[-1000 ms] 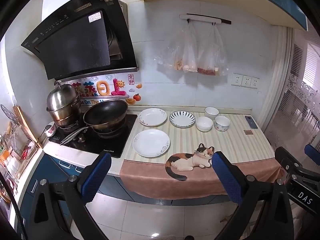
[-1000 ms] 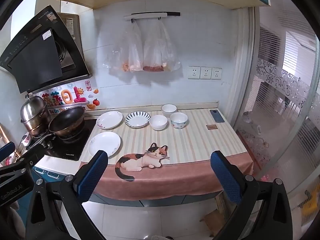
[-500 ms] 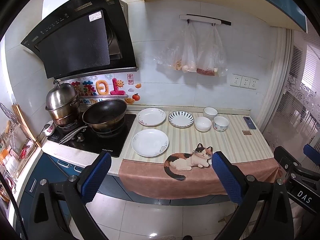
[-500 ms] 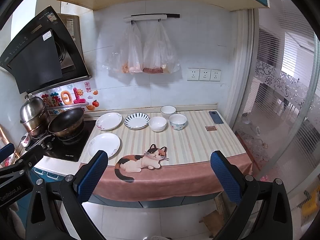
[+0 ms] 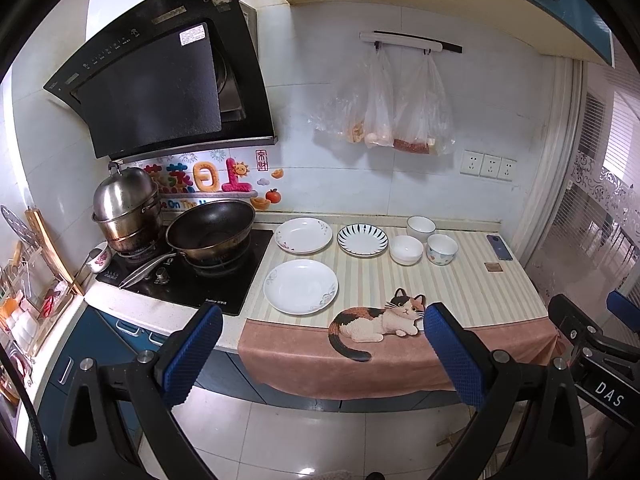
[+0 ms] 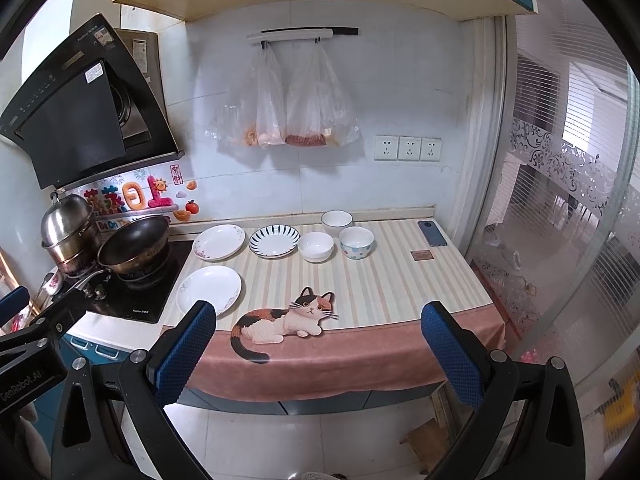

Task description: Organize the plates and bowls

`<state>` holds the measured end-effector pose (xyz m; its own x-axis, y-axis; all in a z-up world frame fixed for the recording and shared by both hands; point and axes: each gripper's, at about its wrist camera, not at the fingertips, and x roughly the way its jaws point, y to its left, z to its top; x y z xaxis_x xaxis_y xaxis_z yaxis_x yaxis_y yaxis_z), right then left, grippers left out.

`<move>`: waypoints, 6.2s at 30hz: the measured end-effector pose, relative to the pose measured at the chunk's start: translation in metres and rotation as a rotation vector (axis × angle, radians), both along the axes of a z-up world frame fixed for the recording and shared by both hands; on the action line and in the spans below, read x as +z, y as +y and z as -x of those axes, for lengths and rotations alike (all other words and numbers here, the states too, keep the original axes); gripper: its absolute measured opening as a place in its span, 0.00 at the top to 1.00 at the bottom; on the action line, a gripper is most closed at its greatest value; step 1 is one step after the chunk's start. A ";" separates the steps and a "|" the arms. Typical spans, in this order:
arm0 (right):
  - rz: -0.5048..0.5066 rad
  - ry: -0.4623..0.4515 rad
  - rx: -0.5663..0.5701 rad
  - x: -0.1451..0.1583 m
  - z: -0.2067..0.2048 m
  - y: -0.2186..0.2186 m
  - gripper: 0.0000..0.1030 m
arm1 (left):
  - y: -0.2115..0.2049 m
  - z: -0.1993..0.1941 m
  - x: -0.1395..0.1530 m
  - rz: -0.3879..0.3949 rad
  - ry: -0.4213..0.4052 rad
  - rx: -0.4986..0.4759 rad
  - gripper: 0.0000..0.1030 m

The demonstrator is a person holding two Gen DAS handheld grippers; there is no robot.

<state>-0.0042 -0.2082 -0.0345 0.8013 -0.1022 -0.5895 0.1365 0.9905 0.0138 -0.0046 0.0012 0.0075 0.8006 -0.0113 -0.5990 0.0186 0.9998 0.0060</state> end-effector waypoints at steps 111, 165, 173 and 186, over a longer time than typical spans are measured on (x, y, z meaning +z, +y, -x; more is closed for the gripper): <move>-0.450 0.816 0.562 -0.461 -0.560 0.151 0.74 | 0.157 -0.445 -0.387 0.206 0.821 0.155 0.59; -0.522 0.813 0.248 -0.452 -0.504 -0.032 0.78 | -0.019 -0.460 -0.380 0.109 0.840 -0.123 0.60; -0.552 0.849 0.231 -0.458 -0.504 -0.029 0.76 | -0.010 -0.457 -0.375 0.158 0.840 -0.119 0.60; -0.466 0.676 0.395 -0.344 -0.576 0.025 0.73 | 0.065 -0.518 -0.328 0.186 0.649 0.114 0.60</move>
